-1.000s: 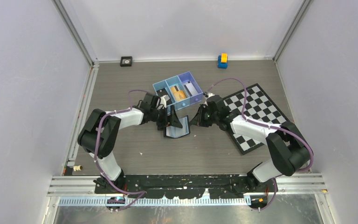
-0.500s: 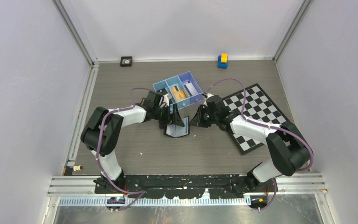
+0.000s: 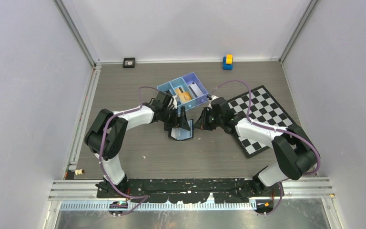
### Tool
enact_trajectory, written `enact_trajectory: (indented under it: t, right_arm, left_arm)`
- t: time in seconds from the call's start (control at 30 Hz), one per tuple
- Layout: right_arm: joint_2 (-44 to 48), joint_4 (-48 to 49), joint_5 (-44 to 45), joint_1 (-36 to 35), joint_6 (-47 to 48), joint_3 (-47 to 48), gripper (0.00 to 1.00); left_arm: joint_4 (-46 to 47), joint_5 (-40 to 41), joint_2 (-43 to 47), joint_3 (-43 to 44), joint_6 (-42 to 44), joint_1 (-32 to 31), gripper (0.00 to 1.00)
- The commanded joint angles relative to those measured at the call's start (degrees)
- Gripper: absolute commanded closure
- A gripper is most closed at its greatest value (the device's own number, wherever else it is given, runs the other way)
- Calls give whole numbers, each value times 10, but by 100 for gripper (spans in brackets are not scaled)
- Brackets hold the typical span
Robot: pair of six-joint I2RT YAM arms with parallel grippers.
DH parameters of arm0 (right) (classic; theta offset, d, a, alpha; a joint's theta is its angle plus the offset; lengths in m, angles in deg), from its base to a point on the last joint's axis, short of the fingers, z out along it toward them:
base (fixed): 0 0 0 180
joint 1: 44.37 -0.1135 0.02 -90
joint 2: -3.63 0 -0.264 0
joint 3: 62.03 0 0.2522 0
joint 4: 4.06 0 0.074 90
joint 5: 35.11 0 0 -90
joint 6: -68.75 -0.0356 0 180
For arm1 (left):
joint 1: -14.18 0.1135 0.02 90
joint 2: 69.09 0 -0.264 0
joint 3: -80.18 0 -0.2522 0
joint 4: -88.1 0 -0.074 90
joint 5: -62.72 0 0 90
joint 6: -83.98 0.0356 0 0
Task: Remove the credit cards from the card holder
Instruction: Remove the credit card from the card holder.
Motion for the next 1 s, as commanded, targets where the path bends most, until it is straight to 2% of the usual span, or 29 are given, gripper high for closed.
enact_trajectory:
  t: [0.0,0.07,0.27,0.57,0.67,0.87,0.93,0.97]
  right_arm:
    - [10,25,-5,-4,5,20,99]
    - [11,25,-4,-3,5,20,100]
    - [12,25,-3,-4,4,20,100]
    - [12,21,8,-4,4,20,100]
    - [11,18,18,-3,1,20,100]
    - [7,14,33,-2,-4,20,98]
    - [8,12,39,-2,-6,20,91]
    - [8,13,40,-1,-7,19,81]
  left_arm:
    - [-75,117,-40,-15,52,-3,28]
    - [-79,119,-41,-14,53,-3,33]
    - [-83,122,-44,-11,56,-3,40]
    - [-30,46,-4,-46,47,22,81]
    - [9,4,14,-64,35,33,85]
    - [98,-57,71,-115,-3,53,86]
    - [128,-78,91,-132,-14,59,86]
    - [148,-87,102,-140,-20,61,86]
